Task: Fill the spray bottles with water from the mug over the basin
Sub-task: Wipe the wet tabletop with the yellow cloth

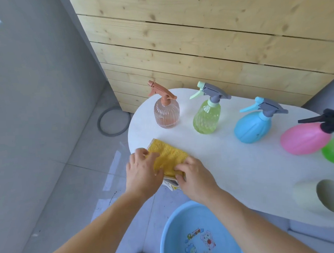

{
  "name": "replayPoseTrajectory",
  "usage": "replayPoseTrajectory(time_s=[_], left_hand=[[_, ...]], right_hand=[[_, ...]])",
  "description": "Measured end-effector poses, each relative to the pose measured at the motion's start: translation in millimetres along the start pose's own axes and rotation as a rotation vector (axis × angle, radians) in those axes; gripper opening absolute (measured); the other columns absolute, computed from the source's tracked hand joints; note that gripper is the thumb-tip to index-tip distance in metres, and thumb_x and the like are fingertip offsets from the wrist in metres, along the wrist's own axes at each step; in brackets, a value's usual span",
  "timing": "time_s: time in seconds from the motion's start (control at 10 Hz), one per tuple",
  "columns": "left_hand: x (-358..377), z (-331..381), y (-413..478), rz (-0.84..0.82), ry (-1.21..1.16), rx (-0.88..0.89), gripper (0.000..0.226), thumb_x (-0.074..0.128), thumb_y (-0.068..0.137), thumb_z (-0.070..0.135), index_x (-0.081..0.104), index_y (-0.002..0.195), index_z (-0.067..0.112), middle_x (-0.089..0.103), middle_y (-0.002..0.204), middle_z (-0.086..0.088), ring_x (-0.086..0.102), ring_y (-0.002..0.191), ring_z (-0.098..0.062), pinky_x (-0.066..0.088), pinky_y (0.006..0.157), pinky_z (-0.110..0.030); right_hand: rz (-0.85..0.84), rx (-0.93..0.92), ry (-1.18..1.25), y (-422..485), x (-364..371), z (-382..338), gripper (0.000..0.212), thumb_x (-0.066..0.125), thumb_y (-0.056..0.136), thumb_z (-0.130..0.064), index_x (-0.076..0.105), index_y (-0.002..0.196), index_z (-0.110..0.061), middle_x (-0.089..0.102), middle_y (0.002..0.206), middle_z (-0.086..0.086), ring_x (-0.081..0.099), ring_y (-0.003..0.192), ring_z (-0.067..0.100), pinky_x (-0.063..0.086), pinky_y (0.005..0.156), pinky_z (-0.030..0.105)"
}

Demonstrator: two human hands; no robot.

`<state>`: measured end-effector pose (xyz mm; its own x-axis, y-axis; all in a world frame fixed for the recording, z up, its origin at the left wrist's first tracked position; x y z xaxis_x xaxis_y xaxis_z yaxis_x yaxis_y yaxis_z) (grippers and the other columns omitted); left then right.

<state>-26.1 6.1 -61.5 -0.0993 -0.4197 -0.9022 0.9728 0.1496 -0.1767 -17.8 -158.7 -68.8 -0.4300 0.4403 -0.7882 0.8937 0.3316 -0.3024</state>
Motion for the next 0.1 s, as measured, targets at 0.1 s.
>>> replayPoseTrajectory(time_s=[0.1], left_hand=[[3.8,8.0,5.1,-0.165,0.077,-0.001,0.042,0.058,0.095,0.041,0.056,0.136,0.035,0.046,0.13,0.002,0.043,0.128,-0.023,0.036,0.108,-0.038]], right_hand=[[-0.041,0.023,0.097,-5.5,-9.4,3.7,0.026,0.055,0.094,-0.028,0.069,0.116,-0.023,0.059,0.114,-0.002,0.058,0.105,0.019,0.05,0.087,0.033]])
Point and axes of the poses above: each hand's wrist, its own y-axis towards the middle knuckle, its own x-axis out of the palm, z = x × y, the point moved 7 cm from there along y, towards the middle knuckle
